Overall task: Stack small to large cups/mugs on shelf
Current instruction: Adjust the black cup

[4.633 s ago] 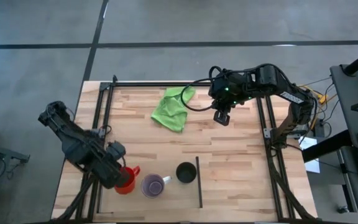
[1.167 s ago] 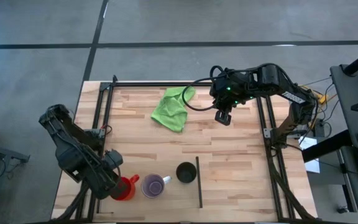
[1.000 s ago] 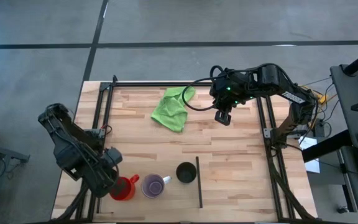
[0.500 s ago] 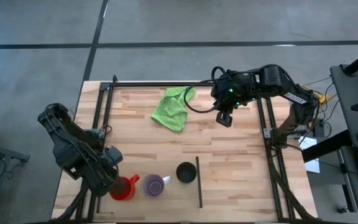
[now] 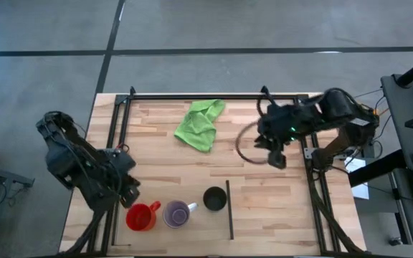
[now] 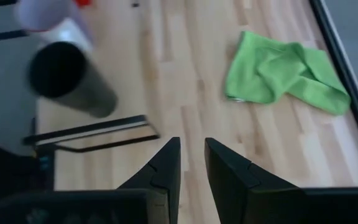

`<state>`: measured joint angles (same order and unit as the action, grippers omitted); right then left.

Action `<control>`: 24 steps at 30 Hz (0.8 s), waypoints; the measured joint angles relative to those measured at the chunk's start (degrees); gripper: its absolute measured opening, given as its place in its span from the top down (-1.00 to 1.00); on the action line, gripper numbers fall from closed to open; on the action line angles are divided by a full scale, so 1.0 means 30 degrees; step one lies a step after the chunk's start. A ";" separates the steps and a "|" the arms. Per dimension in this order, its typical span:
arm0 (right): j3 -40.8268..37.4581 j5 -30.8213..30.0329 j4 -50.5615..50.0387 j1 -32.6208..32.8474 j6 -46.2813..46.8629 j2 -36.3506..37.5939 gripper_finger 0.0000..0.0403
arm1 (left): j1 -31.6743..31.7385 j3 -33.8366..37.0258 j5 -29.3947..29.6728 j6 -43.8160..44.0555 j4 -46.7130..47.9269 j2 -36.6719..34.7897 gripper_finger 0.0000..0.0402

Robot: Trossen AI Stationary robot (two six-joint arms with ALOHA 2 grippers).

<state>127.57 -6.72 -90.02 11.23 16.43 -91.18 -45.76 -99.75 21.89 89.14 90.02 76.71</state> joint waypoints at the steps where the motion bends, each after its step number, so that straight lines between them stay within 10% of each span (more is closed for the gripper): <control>1: 0.0000 -0.0097 0.0000 0.0475 0.0184 0.0123 0.66 | 0.0000 0.0017 0.0609 -0.0088 0.0003 -0.0276 1.00; 16: -0.0131 -0.1349 0.0006 0.5993 0.3412 0.0673 0.66 | -0.0007 0.0280 0.3857 -0.6985 0.0002 -0.3583 1.00; 24: -0.0736 -0.5778 0.1987 0.7000 0.3524 0.0651 0.66 | -0.0015 0.0408 0.4887 -0.7870 -0.0005 -0.4148 1.00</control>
<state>125.36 -24.06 -84.06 32.23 27.00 -89.23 -45.80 -98.53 36.55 65.53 90.00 64.26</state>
